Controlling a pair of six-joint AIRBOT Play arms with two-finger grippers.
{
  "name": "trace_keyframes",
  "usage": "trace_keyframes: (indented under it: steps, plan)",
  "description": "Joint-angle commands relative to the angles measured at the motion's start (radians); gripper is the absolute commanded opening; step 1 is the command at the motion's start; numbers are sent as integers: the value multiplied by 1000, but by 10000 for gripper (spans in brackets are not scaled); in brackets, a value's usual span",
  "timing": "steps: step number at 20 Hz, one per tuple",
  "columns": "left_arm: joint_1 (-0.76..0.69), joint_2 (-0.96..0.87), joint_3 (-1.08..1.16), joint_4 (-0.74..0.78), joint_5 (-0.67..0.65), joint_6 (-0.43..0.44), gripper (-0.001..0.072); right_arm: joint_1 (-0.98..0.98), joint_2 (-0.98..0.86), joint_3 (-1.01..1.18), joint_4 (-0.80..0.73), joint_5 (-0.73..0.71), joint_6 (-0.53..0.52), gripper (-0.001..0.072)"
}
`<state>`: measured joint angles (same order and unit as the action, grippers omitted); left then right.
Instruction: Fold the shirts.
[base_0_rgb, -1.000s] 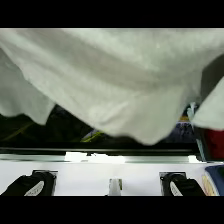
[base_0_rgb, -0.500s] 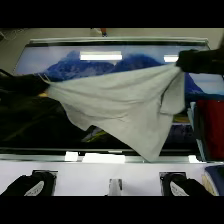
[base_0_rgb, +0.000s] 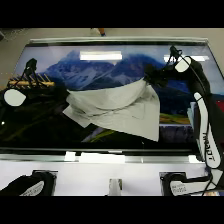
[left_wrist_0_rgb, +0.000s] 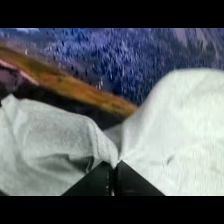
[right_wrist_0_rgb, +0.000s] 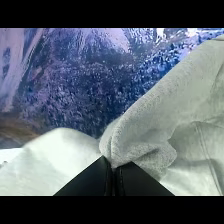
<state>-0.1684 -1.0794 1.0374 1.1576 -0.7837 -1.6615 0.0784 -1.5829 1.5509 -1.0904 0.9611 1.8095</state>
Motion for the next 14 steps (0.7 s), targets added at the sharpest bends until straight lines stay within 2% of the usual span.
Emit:
trace_keyframes:
  steps: [1,2,4,5,6,7,8,9,10,11,14]
  plan:
    - [1,-96,33,-7,176,-5,34,0,-26,-1,28,-48,19,49]
    - [1,-138,54,-7,180,-5,34,0,-26,-1,7,-46,18,180]
    - [2,-219,77,-6,128,-3,52,0,-24,-1,-71,-11,13,661]
    - [6,-251,90,-6,47,11,221,-2,-19,0,-162,19,14,684]
    - [21,-278,112,-5,-79,74,611,-18,-11,2,-249,69,20,684]
    - [46,-296,137,17,-212,148,720,-53,-3,2,-285,119,19,682]
    - [80,-304,158,74,-335,193,720,-105,3,2,-287,182,3,677]
    - [117,-302,161,144,-413,201,712,-157,3,2,-280,249,-18,674]
    - [167,-303,150,194,-471,157,596,-211,3,2,-279,341,-38,671]
    - [219,-302,122,184,-491,111,579,-255,3,-2,-281,406,-60,666]
    - [313,-304,-9,25,-443,105,585,-335,3,-29,-280,544,-109,665]
